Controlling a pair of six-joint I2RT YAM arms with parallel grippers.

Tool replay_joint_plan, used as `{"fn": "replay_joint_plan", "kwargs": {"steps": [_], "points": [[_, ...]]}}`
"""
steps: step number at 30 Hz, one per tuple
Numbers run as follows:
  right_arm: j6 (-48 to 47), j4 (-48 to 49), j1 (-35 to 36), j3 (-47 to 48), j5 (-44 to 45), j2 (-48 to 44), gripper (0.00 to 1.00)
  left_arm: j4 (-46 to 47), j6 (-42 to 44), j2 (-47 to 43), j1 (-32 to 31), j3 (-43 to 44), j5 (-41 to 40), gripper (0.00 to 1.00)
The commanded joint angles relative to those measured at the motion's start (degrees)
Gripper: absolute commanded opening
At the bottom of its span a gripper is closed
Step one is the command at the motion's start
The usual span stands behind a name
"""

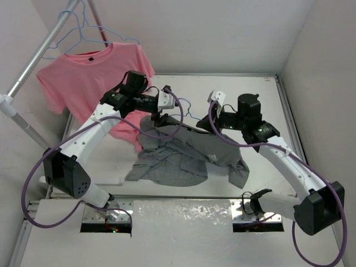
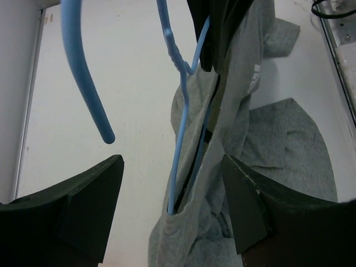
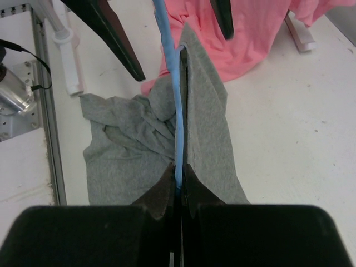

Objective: Place the t-shirt on the hanger

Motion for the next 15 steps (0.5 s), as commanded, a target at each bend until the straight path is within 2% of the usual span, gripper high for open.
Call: {"fn": "replay_joint_plan", "kwargs": {"steps": [1, 4, 5, 6, 7, 11, 13, 15], "points": [[-0.8, 3.9, 0.4, -0.3, -4.1, -2.6, 0.00, -0.2, 2.5, 0.3, 0.1, 0.1, 4.4, 0.68], [-0.5, 5.1, 0.4, -0.5, -4.5, -2.4, 0.00, 0.3, 2.1, 1.2, -0.4, -0.8, 5.2, 0.61], [-0.3, 5.3, 0.4, -0.4, -5.4, -2.3, 0.00, 1.3, -0.4, 1.4, -0.6, -1.4, 4.9, 0.55], [-0.3, 5.3, 0.5, -0.2, -5.9, -1.8, 0.00, 3.3, -1.7, 1.5, -0.6, -1.5, 4.3, 0.42], [-0.4, 5.2, 0.5, -0.2, -6.0, -1.6, 0.00, 4.7, -3.2, 1.5, -0.6, -2.0, 3.6, 0.35], [-1.0, 4.7, 0.5, -0.6, -5.5, -1.4, 0.00, 8.6, -8.8, 1.6, -0.7, -3.6, 2.6, 0.18], [-1.0, 4.7, 0.5, -1.0, -5.4, -1.2, 0.00, 9.3, -10.8, 1.5, -0.8, -4.1, 2.7, 0.03], [-1.0, 5.0, 0.4, -1.6, -4.8, -1.4, 0.00, 10.5, -14.7, 1.3, -0.8, -4.6, 1.6, 0.00]]}}
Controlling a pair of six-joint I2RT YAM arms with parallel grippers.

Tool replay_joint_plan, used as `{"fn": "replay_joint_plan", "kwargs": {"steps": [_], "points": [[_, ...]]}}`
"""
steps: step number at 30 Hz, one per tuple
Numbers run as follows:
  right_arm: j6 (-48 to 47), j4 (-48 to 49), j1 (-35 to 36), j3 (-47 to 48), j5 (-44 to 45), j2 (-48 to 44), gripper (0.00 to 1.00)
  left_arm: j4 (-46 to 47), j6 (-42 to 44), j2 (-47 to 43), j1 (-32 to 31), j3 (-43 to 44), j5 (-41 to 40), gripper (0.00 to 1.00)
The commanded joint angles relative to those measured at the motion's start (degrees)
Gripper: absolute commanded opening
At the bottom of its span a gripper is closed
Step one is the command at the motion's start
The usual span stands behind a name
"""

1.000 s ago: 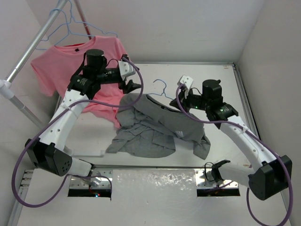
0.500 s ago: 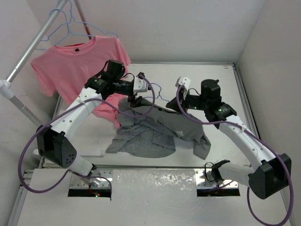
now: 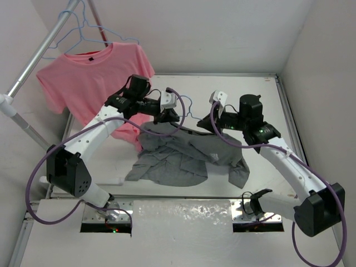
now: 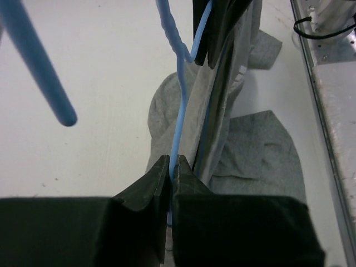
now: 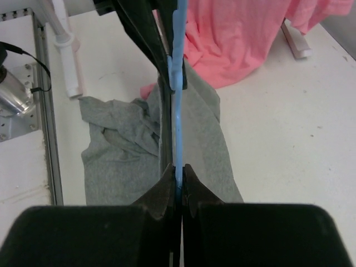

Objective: Place the t-shirt on the hanger

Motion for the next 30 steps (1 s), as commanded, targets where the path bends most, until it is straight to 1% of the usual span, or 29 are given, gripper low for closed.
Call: {"fn": "replay_joint_plan", "kwargs": {"steps": [1, 3, 4, 6, 7, 8, 9, 10, 12, 13, 14, 15, 16, 17, 18, 19, 20, 21, 22, 23, 24, 26, 27, 28, 30], "points": [[-1.0, 2.9, 0.6, -0.8, -2.0, -0.3, 0.00, 5.4, -7.5, -0.1, -0.3, -0.6, -0.7, 0.00], [-0.3, 2.5, 0.7, -0.9, 2.7, -0.5, 0.00, 6.9, -9.9, -1.2, -0.4, -2.5, -3.0, 0.00], [1.2, 2.0, 0.6, -0.8, 5.6, -0.5, 0.14, 10.5, -13.1, -1.8, -0.4, -3.6, -5.3, 0.00], [1.3, 0.4, 0.5, -0.2, 12.3, -0.4, 0.34, 14.3, -15.7, -4.1, -0.3, -6.7, -8.1, 0.00], [1.2, -0.9, 0.6, 0.0, 14.0, -0.5, 0.60, 17.1, -17.1, -4.8, -0.2, -7.5, -10.7, 0.00], [1.7, -1.2, 0.6, 0.1, 18.0, -0.6, 0.69, 18.1, -17.8, -6.0, -0.2, -8.5, -12.1, 0.00], [2.4, -1.3, 0.6, 0.1, 19.8, -1.0, 0.87, 18.6, -18.0, -6.3, -0.1, -8.6, -13.0, 0.00], [3.5, -1.2, 0.5, 0.0, 22.0, -2.3, 0.99, 18.6, -18.3, -6.3, -0.1, -8.6, -14.8, 0.00], [4.9, -0.7, 0.4, -1.0, 26.7, -4.3, 0.99, 18.5, -18.7, -6.3, -0.1, -8.8, -17.1, 0.00], [6.0, 0.6, 0.3, -1.7, 31.7, -5.5, 0.99, 18.8, -19.1, -6.3, -0.1, -9.0, -19.4, 0.00], [7.9, 1.4, 0.1, -3.5, 34.5, -8.6, 0.99, 19.0, -19.1, -6.3, -0.1, -9.2, -20.5, 0.00], [9.7, 2.3, -0.2, -4.4, 39.6, -10.1, 0.99, 19.4, -19.1, -6.4, 0.0, -9.6, -21.5, 0.00], [10.3, 2.2, -1.4, -5.4, 41.0, -11.5, 0.99, 19.6, -19.1, -6.6, 0.1, -9.7, -22.7, 0.00], [11.2, 2.1, -2.3, -7.8, 41.9, -13.8, 0.94, 19.7, -18.9, -6.8, 0.1, -9.8, -22.9, 0.00], [13.1, 1.7, -3.4, -9.1, 42.1, -14.7, 0.83, 19.8, -18.7, -7.0, 0.2, -9.9, -22.9, 0.00], [14.1, 1.7, -6.2, -12.4, 42.5, -15.2, 0.67, 19.9, -18.5, -7.5, 0.2, -10.1, -22.8, 0.00], [15.5, 2.0, -7.6, -14.4, 43.0, -15.8, 0.35, 19.9, -18.3, -7.7, 0.2, -10.3, -22.7, 0.00], [17.5, 3.3, -9.9, -18.6, 44.4, -16.0, 0.21, 19.9, -18.0, -8.0, 0.2, -10.4, -22.7, 0.00], [18.2, 4.1, -10.7, -20.6, 45.4, -16.0, 0.14, 19.9, -18.0, -8.1, 0.2, -10.6, -22.7, 0.00], [18.7, 7.6, -11.3, -22.6, 45.4, -16.0, 0.21, 20.0, -18.1, -8.2, 0.2, -10.7, -22.7, 0.00], [18.8, 9.3, -11.7, -24.3, 44.5, -15.9, 0.34, 20.0, -18.0, -8.2, 0.3, -10.7, -22.4, 0.00], [19.0, 14.6, -11.8, -28.4, 39.2, -15.1, 0.61, 20.0, -18.0, -8.3, 0.2, -10.8, -21.9, 0.00], [19.2, 15.4, -11.8, -29.8, 38.1, -14.6, 0.68, 20.0, -17.9, -8.4, 0.3, -10.8, -21.8, 0.00], [19.5, 15.5, -11.7, -30.1, 39.3, -14.2, 0.72, 20.0, -18.0, -8.4, 0.3, -10.8, -21.8, 0.00], [19.4, 14.1, -11.7, -31.1, 41.7, -13.1, 0.72, 20.1, -18.0, -8.5, 0.3, -10.8, -22.0, 0.00]]}}
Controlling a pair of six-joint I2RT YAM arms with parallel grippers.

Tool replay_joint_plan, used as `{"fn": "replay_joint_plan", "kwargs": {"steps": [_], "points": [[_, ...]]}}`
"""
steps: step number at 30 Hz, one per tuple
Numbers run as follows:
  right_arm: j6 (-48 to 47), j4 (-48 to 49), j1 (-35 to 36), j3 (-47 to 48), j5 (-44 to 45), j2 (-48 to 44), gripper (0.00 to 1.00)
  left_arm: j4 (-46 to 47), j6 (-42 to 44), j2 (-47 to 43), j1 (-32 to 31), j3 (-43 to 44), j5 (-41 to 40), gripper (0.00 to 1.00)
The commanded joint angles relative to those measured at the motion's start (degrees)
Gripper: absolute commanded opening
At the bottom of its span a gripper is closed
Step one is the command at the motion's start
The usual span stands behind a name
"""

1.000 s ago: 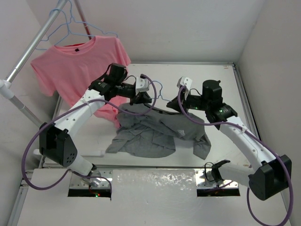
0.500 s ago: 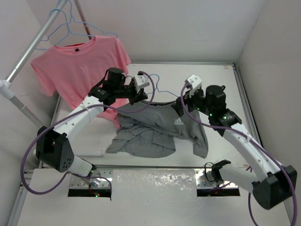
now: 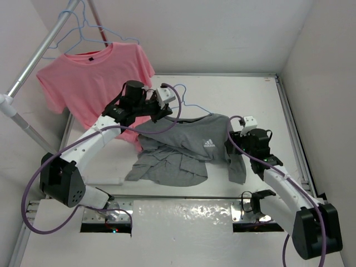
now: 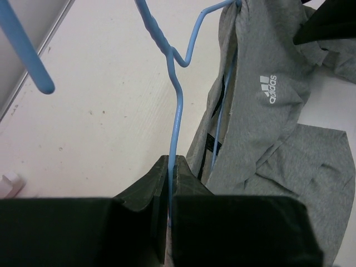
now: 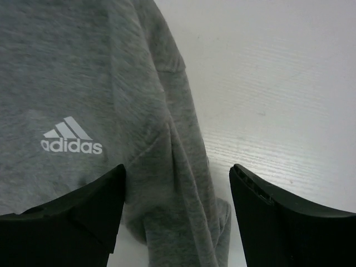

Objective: Place the t-shirt on the hanger

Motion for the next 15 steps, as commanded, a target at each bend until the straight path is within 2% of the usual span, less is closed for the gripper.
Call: {"fn": "replay_joint_plan", "kwargs": {"steps": [1, 3, 5, 6, 7, 8, 9, 11, 15], "points": [[1.7, 7.1, 0.0, -0.4, 1.6, 0.2, 0.72, 3.5, -0.2, -2.7, 0.3, -0.4, 0.2, 0.00], [2.0, 9.5, 0.0, -2.1, 0.0, 1.5, 0.72, 3.6, 0.0, -3.0, 0.3, -0.7, 0.4, 0.00], [2.4, 11.0, -0.1, -2.5, -1.1, 3.0, 0.63, 3.8, -0.2, -2.9, 0.3, -1.0, 0.6, 0.00], [2.5, 11.4, -0.1, -2.6, -1.3, 4.6, 0.38, 4.0, -0.3, -2.9, 0.3, -1.0, 0.5, 0.00], [2.6, 11.9, -0.2, -2.7, -1.5, 5.2, 0.22, 4.1, -0.6, -2.9, 0.3, -1.0, 0.3, 0.00], [2.5, 12.0, -0.3, -2.4, -1.3, 5.5, 0.07, 4.3, -0.6, -2.7, 0.3, -1.0, -0.7, 0.00], [2.3, 11.5, -0.4, -1.7, -0.8, 5.3, 0.00, 4.3, -0.6, -2.7, 0.4, -0.9, -1.3, 0.00], [1.2, 9.1, -0.4, -0.8, 0.7, 3.8, 0.00, 4.2, -0.1, -2.2, 0.4, -1.1, -3.2, 0.00], [-1.0, 5.6, -0.3, 2.4, 9.7, -2.2, 0.00, 2.9, 0.5, 0.6, 0.4, -1.2, -6.5, 0.00]]}}
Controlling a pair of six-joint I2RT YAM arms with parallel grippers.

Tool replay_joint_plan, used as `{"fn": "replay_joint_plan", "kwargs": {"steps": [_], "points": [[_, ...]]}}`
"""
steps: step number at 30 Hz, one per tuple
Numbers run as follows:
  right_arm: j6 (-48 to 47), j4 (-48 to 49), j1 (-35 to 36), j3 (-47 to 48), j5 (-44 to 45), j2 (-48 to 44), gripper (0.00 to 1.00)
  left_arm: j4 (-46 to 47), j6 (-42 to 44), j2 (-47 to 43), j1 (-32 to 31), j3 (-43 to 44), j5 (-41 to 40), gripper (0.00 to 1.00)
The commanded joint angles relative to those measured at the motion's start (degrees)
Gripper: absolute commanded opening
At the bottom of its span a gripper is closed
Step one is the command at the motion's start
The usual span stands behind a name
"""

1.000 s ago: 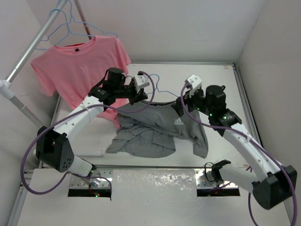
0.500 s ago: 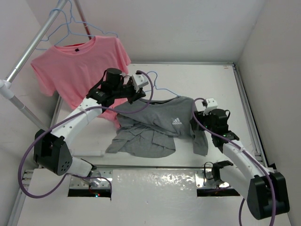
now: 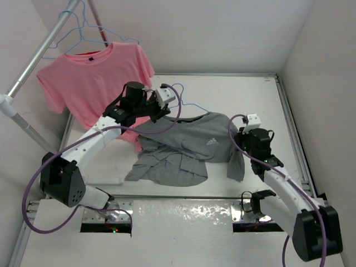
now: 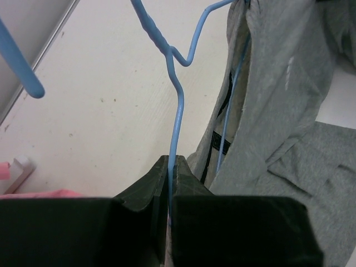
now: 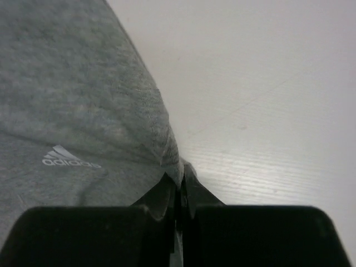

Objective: Place the t-shirt on the hanger

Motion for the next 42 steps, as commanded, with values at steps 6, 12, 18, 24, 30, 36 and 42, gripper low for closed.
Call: {"fn": "replay_joint_plan", "kwargs": {"steps": [6, 12, 18, 24, 30, 36, 42], "points": [[-6.3, 1.5, 0.5, 4.1, 3.4, -11.3, 0.00, 4.5, -1.8, 4.7, 1.0, 0.8, -6.9, 0.00], [-8.9, 5.4, 1.1, -0.4, 0.1, -17.2, 0.00, 5.5, -3.2, 8.0, 1.7, 3.6, -7.6, 0.00], [-7.9, 1.9, 1.3, -2.9, -7.5, -19.7, 0.00, 8.0, -7.6, 10.7, 4.7, 7.9, -5.7, 0.00], [-5.3, -3.7, 1.2, -1.7, -5.6, -14.8, 0.66, 7.3, -7.9, 7.8, 4.8, 6.3, 6.5, 0.00], [8.5, 4.0, 1.3, 5.1, 0.2, -14.4, 0.66, 8.0, -11.2, 3.5, 3.3, 2.6, 8.6, 0.00], [17.5, 24.7, 13.9, 11.0, 5.6, 3.0, 0.57, 9.5, -13.5, 2.5, 2.3, 1.4, 6.0, 0.00], [29.3, 34.5, 15.5, 16.8, 8.6, 20.7, 0.59, 10.7, -13.3, 1.9, 1.5, 0.4, 3.4, 0.00]]}}
